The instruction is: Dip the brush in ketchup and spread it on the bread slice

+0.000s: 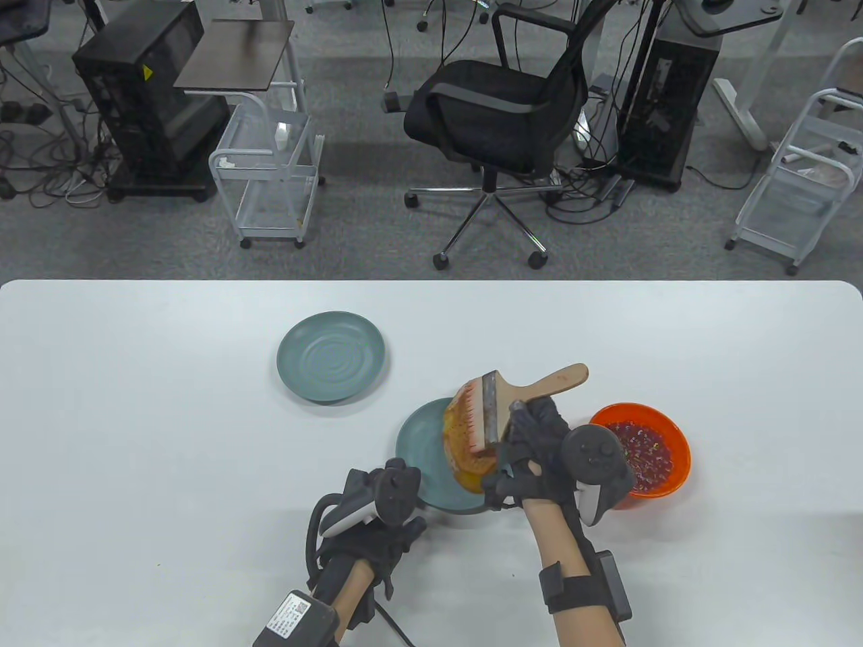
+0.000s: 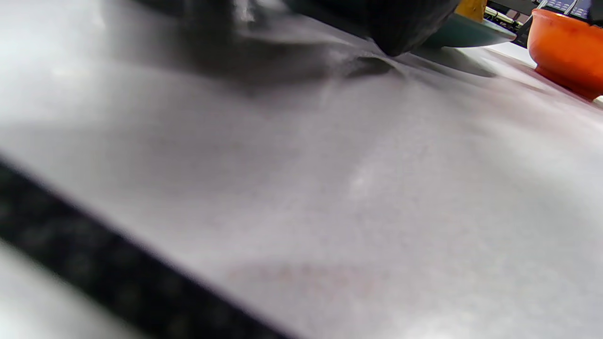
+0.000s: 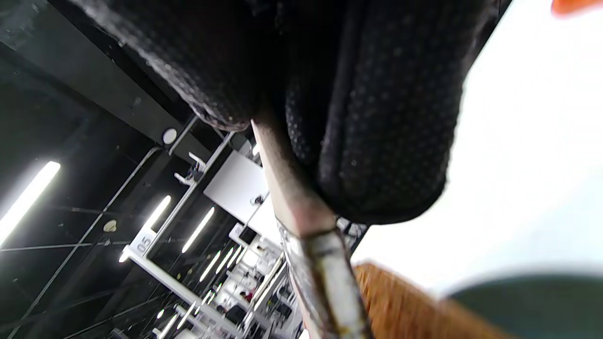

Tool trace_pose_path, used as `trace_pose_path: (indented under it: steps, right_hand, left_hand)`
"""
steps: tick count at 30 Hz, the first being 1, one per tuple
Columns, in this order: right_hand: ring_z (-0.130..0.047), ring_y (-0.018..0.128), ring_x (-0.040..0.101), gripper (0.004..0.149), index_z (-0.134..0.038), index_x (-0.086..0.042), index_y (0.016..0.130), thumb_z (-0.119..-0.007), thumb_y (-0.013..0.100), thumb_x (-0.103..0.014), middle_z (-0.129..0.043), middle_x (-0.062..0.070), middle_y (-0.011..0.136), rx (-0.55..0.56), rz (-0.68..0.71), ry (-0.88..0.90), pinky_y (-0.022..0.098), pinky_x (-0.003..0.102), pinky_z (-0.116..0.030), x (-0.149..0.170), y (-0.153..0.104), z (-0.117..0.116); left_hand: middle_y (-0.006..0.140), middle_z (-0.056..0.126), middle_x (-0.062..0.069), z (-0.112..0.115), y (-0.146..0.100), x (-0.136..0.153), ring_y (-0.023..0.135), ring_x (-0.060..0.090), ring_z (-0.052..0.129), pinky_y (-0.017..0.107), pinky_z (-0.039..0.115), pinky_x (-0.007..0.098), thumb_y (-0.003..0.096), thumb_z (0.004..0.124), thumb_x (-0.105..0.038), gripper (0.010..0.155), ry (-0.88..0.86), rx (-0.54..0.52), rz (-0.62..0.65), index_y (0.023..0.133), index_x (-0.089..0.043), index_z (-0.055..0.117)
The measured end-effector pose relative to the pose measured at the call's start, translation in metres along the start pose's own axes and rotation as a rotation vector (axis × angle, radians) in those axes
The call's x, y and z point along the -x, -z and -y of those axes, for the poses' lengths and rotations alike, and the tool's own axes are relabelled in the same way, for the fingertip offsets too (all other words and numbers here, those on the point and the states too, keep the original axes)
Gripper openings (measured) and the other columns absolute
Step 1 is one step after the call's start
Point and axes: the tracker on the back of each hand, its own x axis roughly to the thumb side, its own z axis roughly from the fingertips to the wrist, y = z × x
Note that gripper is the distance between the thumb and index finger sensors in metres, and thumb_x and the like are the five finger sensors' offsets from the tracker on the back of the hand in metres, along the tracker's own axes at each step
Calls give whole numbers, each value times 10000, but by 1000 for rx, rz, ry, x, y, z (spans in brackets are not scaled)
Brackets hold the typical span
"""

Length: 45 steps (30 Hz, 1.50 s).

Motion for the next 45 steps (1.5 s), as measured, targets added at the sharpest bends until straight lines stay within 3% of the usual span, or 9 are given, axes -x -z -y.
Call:
trace_pose_path:
  steps: [3, 5, 11, 16, 20, 30, 45]
  right_hand:
    - [-1115, 455, 366, 465, -797, 46, 856, -882, 481, -215, -907, 310, 682, 7, 30, -61, 256, 344, -1035, -4, -1, 0]
    - [-1117, 452, 365, 466, -798, 45, 856, -881, 479, -216, -910, 307, 680, 71, 98, -163, 253, 343, -1035, -6, 3, 12]
    - [-1100, 484, 370, 463, -791, 16, 872, -875, 485, -224, -898, 293, 709, 213, 110, -136, 275, 362, -1014, -6, 16, 79]
    - [-1090, 501, 375, 462, -793, -1, 884, -875, 488, -225, -894, 285, 727, 195, 178, -276, 284, 379, -999, 2, 25, 139]
    - [-1083, 513, 372, 462, -793, -16, 891, -871, 491, -234, -894, 274, 738, 188, 174, -443, 294, 386, -988, 16, 28, 165]
    - [-1088, 504, 376, 461, -797, -4, 884, -873, 486, -225, -901, 279, 725, 151, 159, -667, 290, 389, -991, 43, 25, 163]
    - [-1083, 518, 377, 460, -794, -21, 892, -869, 489, -231, -894, 272, 742, 152, 157, -661, 298, 397, -982, 45, 25, 161]
  left_hand:
    - [1146, -7, 72, 0, 0, 0, 1087, 444, 185, 714, 296, 620, 676, 617, -401, 699, -2, -1, 1, 1139, -235, 121]
    - [1146, -7, 74, 0, 0, 0, 1088, 444, 184, 715, 296, 620, 676, 618, -400, 701, 1, 0, 0, 1139, -233, 119]
    - [1145, -9, 74, 0, 0, 1, 1087, 446, 183, 714, 296, 621, 676, 615, -403, 700, -2, 5, 0, 1140, -232, 119]
    - [1145, -14, 75, -1, 0, 0, 1088, 448, 179, 713, 294, 625, 677, 615, -403, 702, -4, 11, -6, 1140, -230, 116]
    - [1145, -10, 77, 0, 0, 1, 1086, 451, 180, 712, 296, 627, 677, 620, -397, 703, -8, 6, 0, 1141, -229, 120]
    - [1142, -20, 79, -1, 0, -1, 1085, 453, 176, 711, 294, 628, 678, 618, -394, 706, 3, 9, -8, 1138, -227, 110]
    - [1142, -20, 78, 0, 0, -1, 1086, 451, 174, 712, 292, 627, 679, 617, -395, 705, 4, 7, -6, 1138, -230, 108]
